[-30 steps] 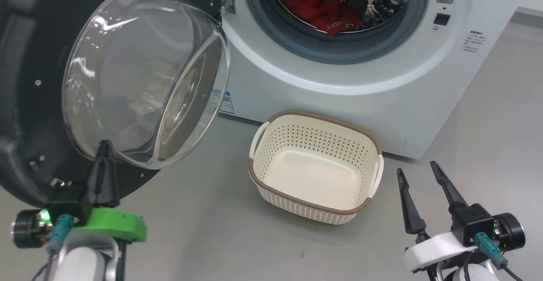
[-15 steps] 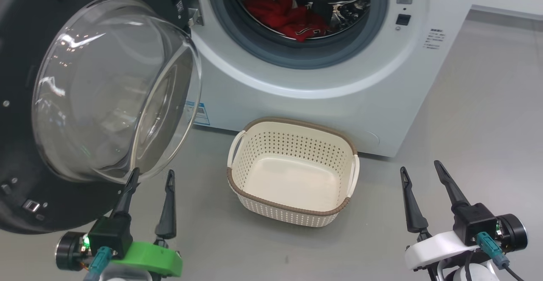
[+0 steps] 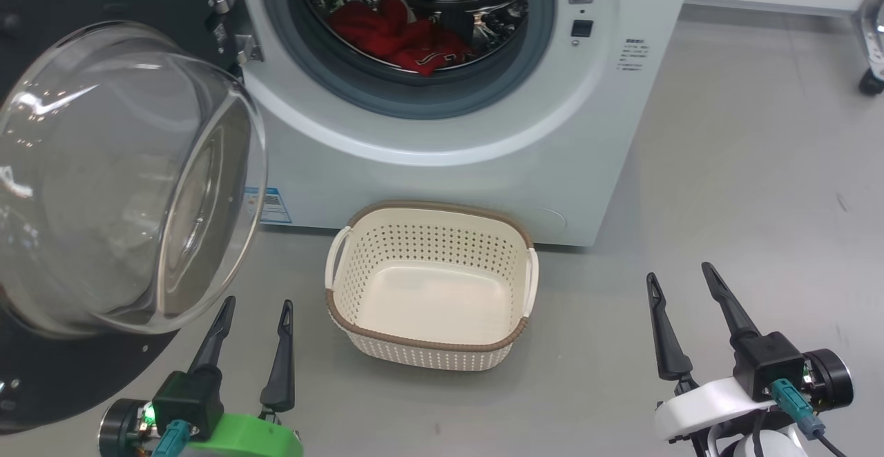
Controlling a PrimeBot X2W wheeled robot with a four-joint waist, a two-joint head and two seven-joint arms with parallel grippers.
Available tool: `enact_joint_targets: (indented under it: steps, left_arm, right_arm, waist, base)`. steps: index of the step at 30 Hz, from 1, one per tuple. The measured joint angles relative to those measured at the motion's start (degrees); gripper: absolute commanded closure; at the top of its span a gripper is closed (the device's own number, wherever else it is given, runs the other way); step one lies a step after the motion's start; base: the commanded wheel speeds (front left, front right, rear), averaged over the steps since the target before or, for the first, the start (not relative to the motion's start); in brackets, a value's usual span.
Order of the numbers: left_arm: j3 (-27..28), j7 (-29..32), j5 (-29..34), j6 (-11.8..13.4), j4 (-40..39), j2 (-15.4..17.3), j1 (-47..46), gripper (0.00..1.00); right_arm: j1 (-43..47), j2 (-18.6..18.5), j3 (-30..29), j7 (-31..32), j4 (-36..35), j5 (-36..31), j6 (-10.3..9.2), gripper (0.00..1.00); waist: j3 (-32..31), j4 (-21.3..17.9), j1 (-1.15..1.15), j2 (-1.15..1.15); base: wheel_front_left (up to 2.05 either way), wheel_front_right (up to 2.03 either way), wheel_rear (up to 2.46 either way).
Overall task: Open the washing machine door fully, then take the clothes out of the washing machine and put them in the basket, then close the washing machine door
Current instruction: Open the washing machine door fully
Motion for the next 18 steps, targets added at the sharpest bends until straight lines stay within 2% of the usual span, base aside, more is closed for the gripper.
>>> enact_joint_targets:
  steps: [18]
  left_arm:
    - [2.12,0.7,1.76,0.62,-0.2,0.13,1.46,0.0]
  right_arm:
    - [0.03,0.25,-0.02,0.0,-0.47,0.01,-0.01,0.0]
  waist:
    - [0.65,-7.5,0.0,0.0]
  base:
    - [0.0,0.0,0.0]
